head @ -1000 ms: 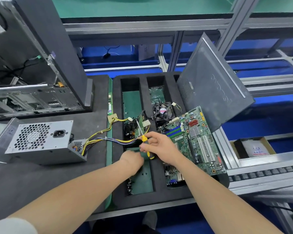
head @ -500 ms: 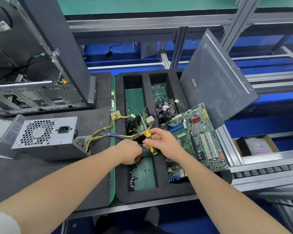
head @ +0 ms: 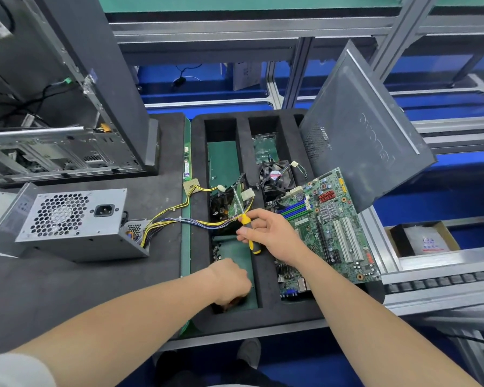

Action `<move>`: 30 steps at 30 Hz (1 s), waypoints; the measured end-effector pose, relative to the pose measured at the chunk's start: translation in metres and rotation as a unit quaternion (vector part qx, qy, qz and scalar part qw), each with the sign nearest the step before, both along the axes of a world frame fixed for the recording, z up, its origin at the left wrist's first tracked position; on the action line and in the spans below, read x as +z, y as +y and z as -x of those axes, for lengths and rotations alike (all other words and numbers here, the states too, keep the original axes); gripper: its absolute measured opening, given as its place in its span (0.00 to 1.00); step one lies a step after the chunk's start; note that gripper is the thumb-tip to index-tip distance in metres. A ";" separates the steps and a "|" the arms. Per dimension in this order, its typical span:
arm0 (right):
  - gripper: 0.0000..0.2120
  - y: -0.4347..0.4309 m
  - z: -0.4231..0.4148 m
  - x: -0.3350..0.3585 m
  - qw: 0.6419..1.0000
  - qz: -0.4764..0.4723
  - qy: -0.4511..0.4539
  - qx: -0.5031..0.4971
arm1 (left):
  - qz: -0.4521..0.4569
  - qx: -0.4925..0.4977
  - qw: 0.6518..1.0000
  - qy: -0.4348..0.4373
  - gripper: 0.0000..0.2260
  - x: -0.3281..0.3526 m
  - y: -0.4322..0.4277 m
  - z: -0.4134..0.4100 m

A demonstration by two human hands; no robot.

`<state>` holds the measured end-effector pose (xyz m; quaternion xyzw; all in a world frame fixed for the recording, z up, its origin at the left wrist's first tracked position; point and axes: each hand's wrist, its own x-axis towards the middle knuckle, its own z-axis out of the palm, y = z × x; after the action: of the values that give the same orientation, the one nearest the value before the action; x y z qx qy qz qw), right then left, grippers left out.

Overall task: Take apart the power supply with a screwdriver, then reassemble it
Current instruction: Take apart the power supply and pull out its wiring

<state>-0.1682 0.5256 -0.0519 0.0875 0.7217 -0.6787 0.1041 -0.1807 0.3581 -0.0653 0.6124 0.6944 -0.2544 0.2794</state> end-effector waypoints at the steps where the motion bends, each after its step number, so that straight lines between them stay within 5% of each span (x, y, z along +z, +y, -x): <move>1: 0.15 0.000 0.000 0.000 1.000 -0.001 0.001 0.001 | -0.005 -0.007 1.000 0.002 0.07 -0.001 0.000 -0.002; 12: 0.14 0.000 -0.001 0.003 1.000 -0.008 0.007 0.004 | 0.016 -0.004 0.999 -0.051 0.11 -0.007 -0.001 -0.002; 18: 0.13 -0.002 -0.001 0.002 1.000 -0.003 0.007 0.002 | 0.041 0.081 0.991 -0.095 0.15 0.005 0.004 0.008; 30: 0.16 -0.007 0.004 0.017 0.996 0.085 0.016 -0.036 | -0.177 0.294 0.916 -0.208 0.08 0.087 -0.033 0.057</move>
<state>-0.1727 0.5189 -0.0354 0.0934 0.6591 -0.7425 0.0746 -0.2381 0.3249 0.0218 0.4594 0.8029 0.0994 0.3666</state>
